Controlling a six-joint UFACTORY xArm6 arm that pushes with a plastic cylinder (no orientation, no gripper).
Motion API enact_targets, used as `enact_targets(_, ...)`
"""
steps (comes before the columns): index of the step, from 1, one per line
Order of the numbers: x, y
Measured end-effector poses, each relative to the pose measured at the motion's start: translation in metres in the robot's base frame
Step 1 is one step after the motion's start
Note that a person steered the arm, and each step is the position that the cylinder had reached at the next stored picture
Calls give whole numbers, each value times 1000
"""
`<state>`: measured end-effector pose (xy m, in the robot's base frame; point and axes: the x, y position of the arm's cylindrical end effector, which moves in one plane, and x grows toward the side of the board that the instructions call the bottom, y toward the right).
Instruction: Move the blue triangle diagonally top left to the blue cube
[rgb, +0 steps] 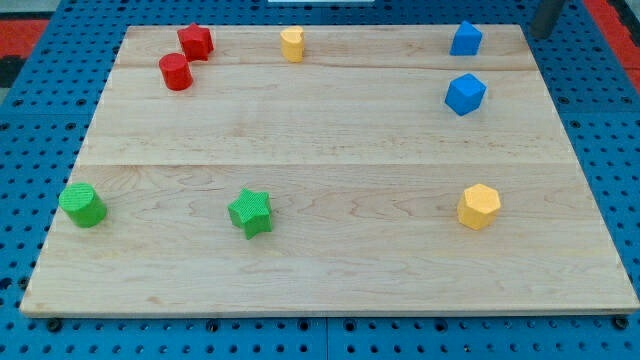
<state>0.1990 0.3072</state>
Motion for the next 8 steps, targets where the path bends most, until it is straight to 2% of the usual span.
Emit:
enact_targets(1, -7, -13)
enact_targets(4, 8, -121)
enact_targets(6, 10, -119)
enact_targets(8, 26, -68)
